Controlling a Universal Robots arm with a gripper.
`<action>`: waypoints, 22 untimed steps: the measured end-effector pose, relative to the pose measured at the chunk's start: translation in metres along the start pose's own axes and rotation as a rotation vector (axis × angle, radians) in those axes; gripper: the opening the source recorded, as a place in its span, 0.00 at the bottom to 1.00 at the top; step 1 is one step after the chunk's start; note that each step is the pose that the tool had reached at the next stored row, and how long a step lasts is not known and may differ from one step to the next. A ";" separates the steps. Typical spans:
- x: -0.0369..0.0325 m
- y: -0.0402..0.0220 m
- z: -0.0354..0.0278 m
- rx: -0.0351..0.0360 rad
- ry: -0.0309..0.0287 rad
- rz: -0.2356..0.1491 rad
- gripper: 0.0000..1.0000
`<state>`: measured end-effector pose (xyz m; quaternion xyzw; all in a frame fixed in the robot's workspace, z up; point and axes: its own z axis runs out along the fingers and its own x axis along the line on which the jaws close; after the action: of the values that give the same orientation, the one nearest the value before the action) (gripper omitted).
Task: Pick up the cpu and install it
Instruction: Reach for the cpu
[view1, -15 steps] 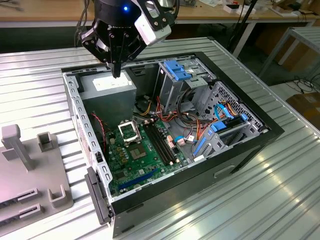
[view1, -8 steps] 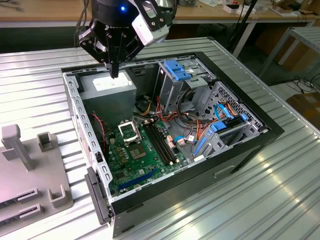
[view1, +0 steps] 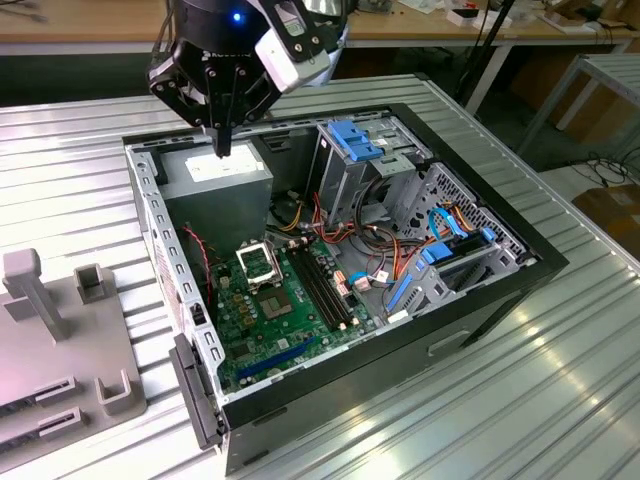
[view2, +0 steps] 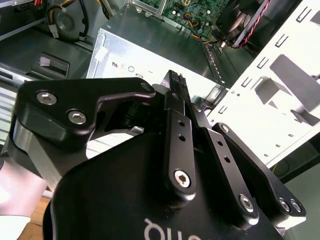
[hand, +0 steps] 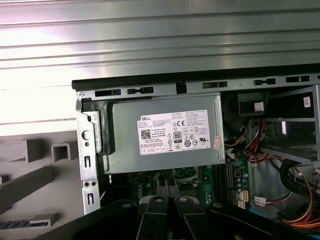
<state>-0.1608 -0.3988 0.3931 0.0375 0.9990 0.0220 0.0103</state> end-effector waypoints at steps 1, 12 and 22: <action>0.0007 -0.0001 0.0000 0.0000 0.0000 0.000 0.11; 0.0084 -0.0006 -0.0001 0.0001 0.0008 0.000 0.11; 0.0149 -0.0011 -0.0002 0.0002 0.0019 0.000 0.11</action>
<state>-0.1757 -0.3988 0.3930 0.0375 0.9990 0.0220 0.0093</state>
